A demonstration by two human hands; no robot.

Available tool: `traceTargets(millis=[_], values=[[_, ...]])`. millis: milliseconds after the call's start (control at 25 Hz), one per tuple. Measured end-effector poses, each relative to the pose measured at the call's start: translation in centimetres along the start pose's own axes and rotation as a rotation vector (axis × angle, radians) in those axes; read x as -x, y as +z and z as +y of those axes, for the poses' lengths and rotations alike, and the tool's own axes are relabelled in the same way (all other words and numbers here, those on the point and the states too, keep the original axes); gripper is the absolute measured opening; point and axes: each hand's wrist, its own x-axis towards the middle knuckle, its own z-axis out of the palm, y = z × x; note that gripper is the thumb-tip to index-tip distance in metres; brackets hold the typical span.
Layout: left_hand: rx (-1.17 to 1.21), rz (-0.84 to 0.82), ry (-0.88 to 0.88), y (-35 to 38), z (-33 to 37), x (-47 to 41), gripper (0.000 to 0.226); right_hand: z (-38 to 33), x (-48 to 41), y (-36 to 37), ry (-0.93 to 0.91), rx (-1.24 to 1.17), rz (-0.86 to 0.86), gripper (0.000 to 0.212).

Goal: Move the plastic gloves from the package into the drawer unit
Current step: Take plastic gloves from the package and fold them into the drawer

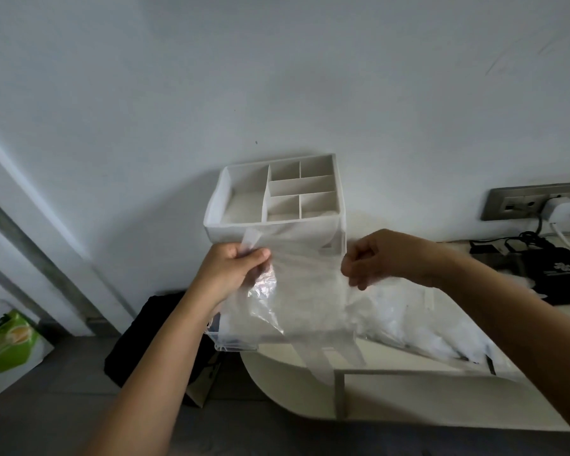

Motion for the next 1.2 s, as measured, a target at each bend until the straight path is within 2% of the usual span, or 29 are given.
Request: traceTargets(millis=[80, 200, 280, 320, 360, 440, 520, 600, 760, 880, 920, 1080, 1120, 1200], values=[[0.011, 0.053, -0.055, -0.3, -0.8, -0.5, 0.013, 0.4, -0.7, 0.4, -0.019, 0.051, 0.216, 0.007], [-0.072, 0.137, -0.103, -0.3, -2.1, -1.2, 0.016, 0.2, -0.9, 2.0, -0.066, 0.315, 0.554, 0.017], [-0.221, 0.191, -0.103, -0.2, -2.9, -1.6, 0.022, -0.2, 0.0, 4.5, -0.255, 0.544, 0.804, 0.018], [-0.360, 0.202, -0.086, -0.2, -3.3, -1.7, 0.027, -0.6, 0.5, 6.3, -0.395, 0.565, 0.847, 0.018], [-0.514, 0.213, -0.070, -0.2, -3.5, -1.8, 0.033, -1.0, 1.0, 8.1, -0.491, 0.528, 0.796, 0.020], [-0.705, 0.233, -0.047, -0.1, -3.6, -1.7, 0.040, -1.6, 0.9, 11.2, -0.511, 0.422, 0.542, 0.033], [-0.722, 0.249, -0.024, 0.0, -3.9, -1.6, 0.038, -1.7, -0.7, 12.7, -0.379, 0.440, 0.278, 0.046], [-0.732, 0.265, 0.000, 0.1, -4.1, -1.2, 0.036, -1.6, -2.8, 12.3, -0.238, 0.494, 0.145, 0.050], [-0.694, 0.254, 0.028, 0.3, -4.3, -1.0, 0.028, -0.9, -6.3, 11.0, -0.061, 0.648, -0.012, 0.041], [-0.876, 0.264, 0.074, 0.4, -3.6, -0.7, 0.010, -0.4, -7.5, 11.1, -0.050, 0.751, -0.064, 0.036], [-0.952, 0.271, 0.092, 0.4, -3.2, -0.4, 0.011, -0.3, -7.7, 11.1, -0.064, 0.775, -0.071, 0.036], [-1.075, 0.404, 0.320, 0.8, -1.2, 1.7, 0.022, -0.1, -7.4, 11.0, -0.120, 0.864, -0.114, 0.058], [-1.028, 0.389, 0.367, 1.3, -0.9, 2.2, 0.020, 0.0, -7.4, 11.0, -0.129, 0.887, -0.123, 0.063], [-0.922, 0.220, 0.320, 2.4, -1.0, 2.3, 0.015, 0.5, -7.8, 11.1, -0.156, 0.877, -0.121, 0.069]])
